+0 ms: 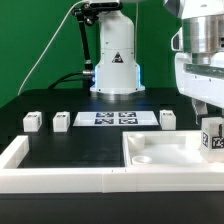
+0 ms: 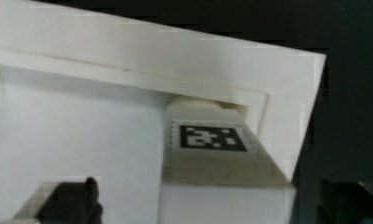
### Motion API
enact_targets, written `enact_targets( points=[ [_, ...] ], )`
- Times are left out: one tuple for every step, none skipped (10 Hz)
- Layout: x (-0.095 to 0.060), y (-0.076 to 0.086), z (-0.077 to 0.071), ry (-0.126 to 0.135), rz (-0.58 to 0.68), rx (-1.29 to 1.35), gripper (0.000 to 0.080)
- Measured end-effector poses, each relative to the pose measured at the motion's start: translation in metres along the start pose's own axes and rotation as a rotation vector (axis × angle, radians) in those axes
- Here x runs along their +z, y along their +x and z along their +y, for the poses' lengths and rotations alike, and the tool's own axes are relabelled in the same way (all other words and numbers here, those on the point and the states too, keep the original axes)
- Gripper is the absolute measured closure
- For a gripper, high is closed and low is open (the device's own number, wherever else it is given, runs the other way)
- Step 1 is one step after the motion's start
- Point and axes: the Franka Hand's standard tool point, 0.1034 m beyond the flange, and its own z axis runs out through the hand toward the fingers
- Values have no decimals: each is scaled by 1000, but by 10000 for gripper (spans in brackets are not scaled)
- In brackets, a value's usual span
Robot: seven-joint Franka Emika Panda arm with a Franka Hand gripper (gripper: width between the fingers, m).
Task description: Assemble square table
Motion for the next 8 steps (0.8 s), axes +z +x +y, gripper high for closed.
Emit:
enact_targets(
  points=[
    [0, -1, 0, 0, 0, -117, 163],
    [0, -2, 0, 0, -1, -216, 154],
    [0, -3, 0, 1, -1, -314, 154],
    [0, -2, -1, 3, 0, -431, 150],
    [0, -2, -1, 6, 2, -513, 150],
    [1, -3, -1, 5, 3, -621, 150],
    [2, -2, 0, 3, 2, -748, 150],
    [3, -2, -1, 0, 2, -872, 150]
  ],
)
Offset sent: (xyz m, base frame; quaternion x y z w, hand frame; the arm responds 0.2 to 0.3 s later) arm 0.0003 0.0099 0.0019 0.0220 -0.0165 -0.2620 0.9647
